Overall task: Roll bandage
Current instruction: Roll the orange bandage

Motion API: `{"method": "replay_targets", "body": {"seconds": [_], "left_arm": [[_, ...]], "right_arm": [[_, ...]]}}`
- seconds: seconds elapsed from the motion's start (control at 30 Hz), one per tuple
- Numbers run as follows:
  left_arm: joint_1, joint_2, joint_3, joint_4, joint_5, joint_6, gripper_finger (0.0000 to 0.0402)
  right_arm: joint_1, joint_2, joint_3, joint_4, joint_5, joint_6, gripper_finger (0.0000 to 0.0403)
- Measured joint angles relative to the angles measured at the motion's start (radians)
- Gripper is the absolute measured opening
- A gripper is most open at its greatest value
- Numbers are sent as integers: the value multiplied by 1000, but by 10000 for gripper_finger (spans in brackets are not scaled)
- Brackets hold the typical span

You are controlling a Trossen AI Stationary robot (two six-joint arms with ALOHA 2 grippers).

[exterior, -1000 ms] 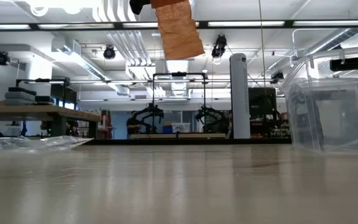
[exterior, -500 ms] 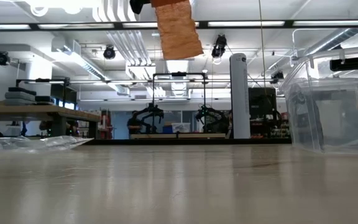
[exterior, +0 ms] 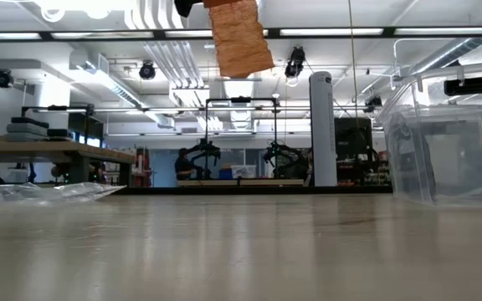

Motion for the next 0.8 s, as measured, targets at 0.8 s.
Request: {"method": "replay_targets", "body": {"seconds": [0.8], "left_arm": [[-3,7,1,24,8,17,74]], "right_arm": [[10,-13,2,14,86,-23,106]]}}
